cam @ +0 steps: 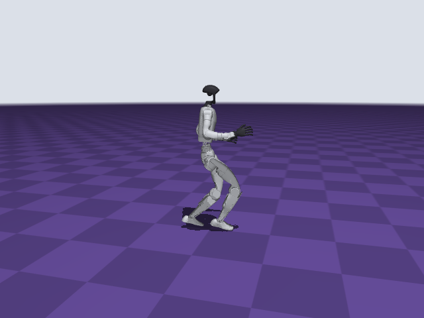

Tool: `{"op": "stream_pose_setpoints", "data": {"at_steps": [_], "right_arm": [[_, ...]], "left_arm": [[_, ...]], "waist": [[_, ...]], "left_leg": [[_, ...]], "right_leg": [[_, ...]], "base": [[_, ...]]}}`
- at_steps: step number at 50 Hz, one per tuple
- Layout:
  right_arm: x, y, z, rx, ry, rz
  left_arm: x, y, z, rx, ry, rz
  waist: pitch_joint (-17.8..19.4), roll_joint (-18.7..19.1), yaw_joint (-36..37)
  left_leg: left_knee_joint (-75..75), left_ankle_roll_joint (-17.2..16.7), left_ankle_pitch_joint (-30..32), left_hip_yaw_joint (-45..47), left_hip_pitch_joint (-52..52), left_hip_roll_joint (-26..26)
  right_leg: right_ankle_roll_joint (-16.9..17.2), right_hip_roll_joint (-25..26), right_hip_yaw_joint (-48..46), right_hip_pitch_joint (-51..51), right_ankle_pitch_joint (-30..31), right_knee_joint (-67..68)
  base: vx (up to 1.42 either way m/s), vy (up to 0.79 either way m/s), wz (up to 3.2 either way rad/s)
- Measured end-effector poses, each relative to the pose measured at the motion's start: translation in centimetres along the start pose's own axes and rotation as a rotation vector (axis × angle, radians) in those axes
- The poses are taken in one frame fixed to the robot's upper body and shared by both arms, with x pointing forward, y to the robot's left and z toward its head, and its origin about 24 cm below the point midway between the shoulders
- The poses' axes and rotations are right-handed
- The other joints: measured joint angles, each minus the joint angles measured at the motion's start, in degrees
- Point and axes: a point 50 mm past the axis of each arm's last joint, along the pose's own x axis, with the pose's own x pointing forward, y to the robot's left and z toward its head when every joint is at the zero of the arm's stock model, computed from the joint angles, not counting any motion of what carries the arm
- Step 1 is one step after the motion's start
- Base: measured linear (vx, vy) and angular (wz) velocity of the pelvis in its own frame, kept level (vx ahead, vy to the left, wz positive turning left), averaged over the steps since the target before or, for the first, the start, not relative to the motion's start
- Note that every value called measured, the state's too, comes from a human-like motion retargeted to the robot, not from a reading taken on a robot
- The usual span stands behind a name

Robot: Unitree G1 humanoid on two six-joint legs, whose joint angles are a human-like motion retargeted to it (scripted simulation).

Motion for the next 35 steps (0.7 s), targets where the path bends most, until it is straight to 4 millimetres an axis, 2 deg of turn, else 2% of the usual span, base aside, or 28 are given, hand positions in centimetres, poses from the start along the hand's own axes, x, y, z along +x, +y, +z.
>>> {"op": "stream_pose_setpoints", "data": {"at_steps": [3, 8, 13, 15, 19, 22, 25, 28, 31, 35], "right_arm": [[2.1, 0.2, 2.6, 0.001, -0.145, -0.013], [2.7, 3.0, 4.6, -0.005, -0.233, 0.165], [1.1, 6.5, 3.6, -0.001, -0.176, 0.398], [0.2, 7.3, 2.9, 0.015, -0.143, 0.463], [-1.4, 8.0, 2.0, 0.057, -0.091, 0.525], [-2.1, 7.9, 1.5, 0.076, -0.069, 0.527], [-2.4, 7.6, 1.2, 0.074, -0.059, 0.509], [-2.5, 7.2, 0.9, 0.061, -0.052, 0.476], [-2.6, 6.8, 0.2, 0.039, -0.027, 0.446], [-3.4, 6.7, -1.3, 0.012, 0.035, 0.426]], "left_arm": [[0.2, 0.6, 0.9, 0.003, -0.037, 0.021], [0.2, 0.7, -0.4, 0.027, 0.037, 0.03], [0.5, 0.7, -2.0, 0.072, 0.115, 0.03], [0.6, 0.7, -2.2, 0.083, 0.12, 0.039], [0.6, 1.1, -1.8, 0.113, 0.099, 0.072], [0.8, 1.5, -1.3, 0.149, 0.071, 0.093], [1.2, 2.1, -0.6, 0.194, 0.035, 0.114], [1.3, 2.5, 0.2, 0.243, 0.003, 0.138], [1.6, 2.7, 0.6, 0.294, -0.02, 0.154], [2.2, 2.8, 0.8, 0.348, -0.044, 0.168]], "waist": [[-2.5, -1.9, 0.0], [-6.5, -5.3, -0.6], [-10.3, -9.3, -1.4], [-11.5, -10.9, -1.5], [-13.5, -13.1, -1.0], [-14.6, -13.3, -0.3], [-15.2, -12.1, 0.6], [-15.2, -9.8, 2.0], [-14.9, -7.4, 2.9], [-14.4, -4.2, 3.6]], "left_leg": [[1.9, 2.5, -4.7, 1.1, -8.5, -2.4], [2.0, 7.1, -8.2, 1.3, -18.9, -8.0], [-0.5, 8.8, -3.9, 1.1, -25.9, -13.3], [-1.7, 8.4, -0.8, 1.0, -27.7, -14.8], [-3.5, 5.3, 6.5, -0.2, -30.7, -16.5], [-2.1, 2.8, 12.1, 0.2, -33.8, -14.9], [2.9, 0.7, 14.6, 0.0, -38.6, -11.3], [10.1, -0.8, 13.0, -2.0, -43.7, -7.0], [16.4, -0.6, 9.7, -3.7, -46.7, -2.7], [19.6, 0.0, 5.8, -5.1, -46.9, 1.7]], "right_leg": [[-0.1, -2.0, 3.5, -10.3, -2.7, 9.3], [-3.2, -10.1, 6.6, -16.5, -8.2, 26.2], [-2.8, -17.5, 7.6, -10.7, -11.2, 31.7], [-1.9, -19.7, 6.9, -6.7, -12.0, 29.9], [-0.6, -21.7, 4.3, 0.6, -14.4, 21.0], [-0.5, -21.6, 1.9, 4.1, -16.9, 13.9], [-1.9, -19.7, -0.4, 5.8, -21.0, 8.7], [-4.7, -16.1, -2.0, 6.7, -27.3, 5.6], [-7.3, -12.2, -2.4, 7.3, -32.4, 3.6], [-9.9, -7.3, -1.7, 8.2, -34.9, 1.0]], "base": [[-0.28, 0.06, -0.22], [-0.31, 0.03, -0.01], [-0.25, 0.0, 0.25], [-0.22, -0.04, 0.11], [-0.2, -0.06, -0.19], [-0.2, -0.08, -0.37], [-0.21, -0.1, -0.57], [-0.2, -0.1, -0.83], [-0.17, -0.09, -0.84], [-0.12, -0.05, -0.73]]}}
